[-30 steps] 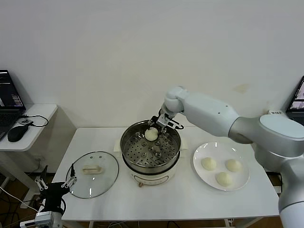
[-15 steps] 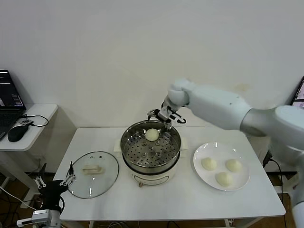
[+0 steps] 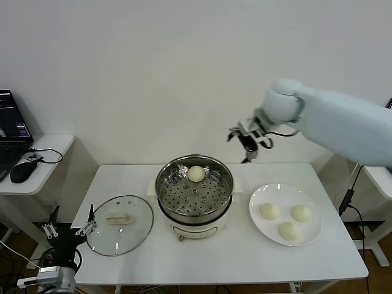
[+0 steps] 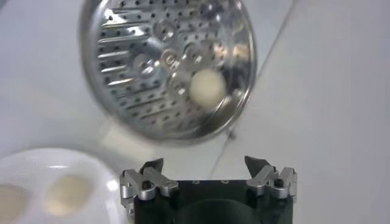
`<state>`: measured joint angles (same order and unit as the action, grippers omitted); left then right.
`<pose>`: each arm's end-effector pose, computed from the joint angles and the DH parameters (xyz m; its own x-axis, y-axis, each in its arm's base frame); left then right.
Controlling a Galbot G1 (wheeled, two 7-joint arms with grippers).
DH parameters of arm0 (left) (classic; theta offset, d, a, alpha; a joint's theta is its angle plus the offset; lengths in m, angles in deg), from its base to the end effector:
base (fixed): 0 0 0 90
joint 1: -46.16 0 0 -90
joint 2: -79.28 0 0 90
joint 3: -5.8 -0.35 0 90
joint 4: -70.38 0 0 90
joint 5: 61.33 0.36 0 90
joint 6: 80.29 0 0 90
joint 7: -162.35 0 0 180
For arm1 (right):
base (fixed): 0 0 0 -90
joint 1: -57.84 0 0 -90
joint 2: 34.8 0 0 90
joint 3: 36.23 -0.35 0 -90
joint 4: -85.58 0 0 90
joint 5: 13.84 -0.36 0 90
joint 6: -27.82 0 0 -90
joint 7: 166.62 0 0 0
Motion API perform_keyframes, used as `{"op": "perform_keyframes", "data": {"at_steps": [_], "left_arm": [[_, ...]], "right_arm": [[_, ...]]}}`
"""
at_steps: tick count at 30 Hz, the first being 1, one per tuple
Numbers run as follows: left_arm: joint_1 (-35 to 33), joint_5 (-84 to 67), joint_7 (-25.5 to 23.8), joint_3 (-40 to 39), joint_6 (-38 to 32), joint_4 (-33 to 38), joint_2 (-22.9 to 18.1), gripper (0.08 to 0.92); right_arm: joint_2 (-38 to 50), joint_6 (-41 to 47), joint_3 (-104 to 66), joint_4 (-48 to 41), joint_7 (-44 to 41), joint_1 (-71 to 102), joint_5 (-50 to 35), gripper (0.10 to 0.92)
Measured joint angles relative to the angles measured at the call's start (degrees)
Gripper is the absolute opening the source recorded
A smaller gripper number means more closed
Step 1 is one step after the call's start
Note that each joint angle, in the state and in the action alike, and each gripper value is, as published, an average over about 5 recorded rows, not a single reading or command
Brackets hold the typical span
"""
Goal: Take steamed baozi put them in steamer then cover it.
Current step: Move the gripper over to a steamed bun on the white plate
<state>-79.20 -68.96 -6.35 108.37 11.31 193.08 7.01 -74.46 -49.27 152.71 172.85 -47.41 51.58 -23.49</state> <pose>0.1670 0.1102 -0.2755 -0.9784 -0.2065 -0.0108 -0.2028 0.9483 0.2443 0.5109 -0.0559 -0.0002 -0.3486 -0.2260 0.9096 -0.8511 -0.3301 -0.4082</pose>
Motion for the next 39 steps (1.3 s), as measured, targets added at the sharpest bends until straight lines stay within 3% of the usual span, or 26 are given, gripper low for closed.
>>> {"op": "perform_keyframes", "data": {"at_steps": [8,16,39], "left_arm": [[0.2,0.1,0.0,-0.5,0.2,-0.3,0.5,0.823],[0.1,0.7,0.0,-0.8,0.3,-0.7,0.0,0.823],[0.2,1.1,0.1,1.1,0.2,-2.4,0.2,0.823]], "right_arm": [[8.9,2.4,-2.8,3.8,-0.6,7.2,3.5,0.823],[11.6,2.7,-8.2,2.8,-0.3,17.1,8.3,0.823],[0.9,1.8,-20.8,-12.3,2.3,37.1,16.4,0.823]]}}
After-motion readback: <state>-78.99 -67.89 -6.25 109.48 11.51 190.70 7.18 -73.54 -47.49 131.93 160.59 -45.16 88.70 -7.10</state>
